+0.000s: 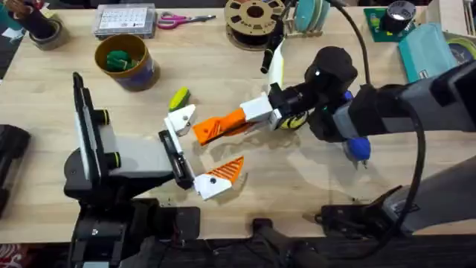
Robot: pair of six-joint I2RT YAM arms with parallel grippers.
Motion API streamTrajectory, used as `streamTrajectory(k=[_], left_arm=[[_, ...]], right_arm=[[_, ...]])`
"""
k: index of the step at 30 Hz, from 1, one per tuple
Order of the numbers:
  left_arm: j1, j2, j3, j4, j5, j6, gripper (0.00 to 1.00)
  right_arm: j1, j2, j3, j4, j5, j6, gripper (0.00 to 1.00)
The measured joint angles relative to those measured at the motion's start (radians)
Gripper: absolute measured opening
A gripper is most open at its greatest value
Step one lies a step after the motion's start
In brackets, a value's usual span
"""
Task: Pick up the gripper from the table and insert it into the empty holder that is missing its gripper. Then pick up a screw, insert it into the mounting hole, and use the screwdriver to tighten it. Finally, clean up the table by picking up the vegetable and placing it into the bucket.
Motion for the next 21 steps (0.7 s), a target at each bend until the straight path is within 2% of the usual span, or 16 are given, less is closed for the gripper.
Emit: streamTrajectory(k=[4,9,21], left_arm=[[0.000,0.000,0.000,0.000,0.000,0.000,0.985],[0.000,0.000,0.000,0.000,0.000,0.000,0.986],[0.000,0.000,0.000,0.000,0.000,0.000,0.986]], right_arm=[[0.000,0.000,0.000,0.012,0.014,0.004,0.011],[0.000,0.000,-0.001,0.123,0.021,0.041,0.010],[0.000,0.000,-0.001,0.097,0.037,0.075,0.010]])
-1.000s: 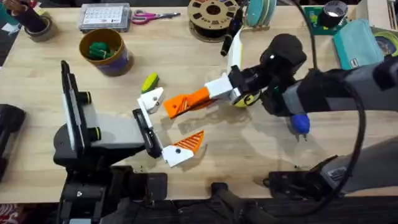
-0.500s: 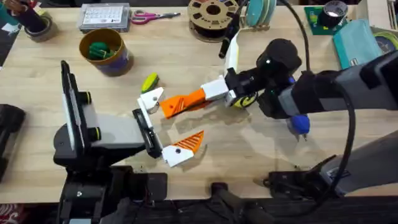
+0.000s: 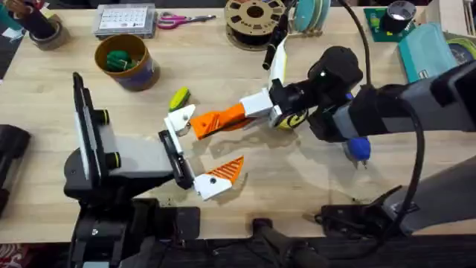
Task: Pick up the gripper from the table and insert it into the empty holder that is missing its gripper. Then pick up a screw, insert it into the mounting hole, and use the screwdriver to tighten it. Finally, clean up the table by picking up the vegetable and placing it into the bucket.
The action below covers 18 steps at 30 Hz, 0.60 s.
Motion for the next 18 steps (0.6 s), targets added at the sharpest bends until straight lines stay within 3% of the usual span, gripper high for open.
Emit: streamTrajectory(k=[18], left_arm=[[0.000,0.000,0.000,0.000,0.000,0.000,0.986]], right_arm=[[0.013,0.029,-0.002,0.031,0.004,0.014,0.010]])
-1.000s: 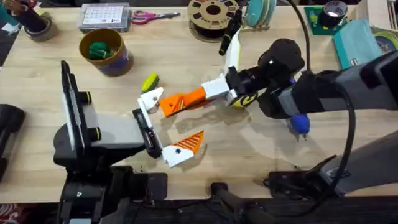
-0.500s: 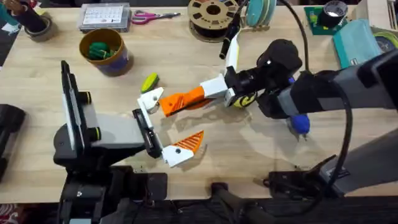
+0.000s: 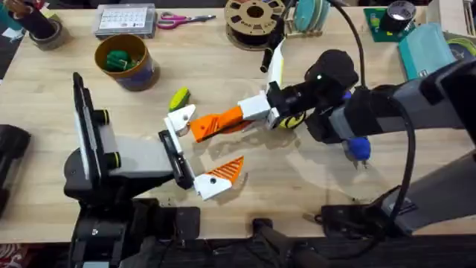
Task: Pick up the gripper from the table and insert it into the empty holder that is missing its gripper. Then pick up a screw, insert it into the mounting hole, and use the screwdriver to tighten it. Finally, clean up the table by picking up the vegetable and placing it into the bucket.
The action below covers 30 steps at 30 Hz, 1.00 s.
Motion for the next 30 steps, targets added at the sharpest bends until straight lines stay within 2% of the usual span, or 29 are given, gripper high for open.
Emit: streamTrajectory(k=[30], left_arm=[[0.000,0.000,0.000,0.000,0.000,0.000,0.986]], right_arm=[[0.004,0.000,-0.002,0.017,0.037,0.000,0.010]])
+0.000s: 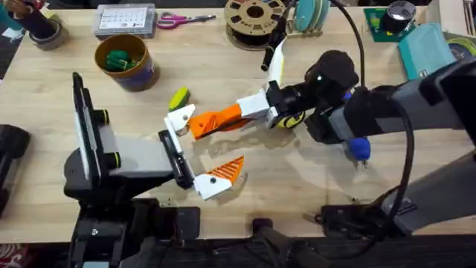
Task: Pick up the gripper from the table and insert it into the empty holder that is missing its gripper. Then pick up a screw, insert it into the mounting hole, and use the screwdriver to tighten it. Finally, clean up the table by picking up the vegetable and placing it into the bucket.
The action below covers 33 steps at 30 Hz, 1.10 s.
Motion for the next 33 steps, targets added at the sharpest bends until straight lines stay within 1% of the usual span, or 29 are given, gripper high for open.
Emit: streamTrajectory(k=[7,14,24,33], left_arm=[[0.000,0.000,0.000,0.000,-0.003,0.000,0.986],[0.000,0.000,0.000,0.000,0.000,0.000,0.986],[0.000,0.000,0.000,0.000,-0.001,0.000,0.986],[0.000,0.000,0.000,0.000,0.000,-0.015,0.986]], right_arm=[[0.006,0.000,0.000,0.000,0.010,0.000,0.010],[0.018,0.000,0.000,-0.012,0.045,0.000,0.010],[0.018,0.000,0.000,-0.016,0.048,0.000,0.010],[0.032,0.031,0.019,-0.010,0.049,0.000,0.010]])
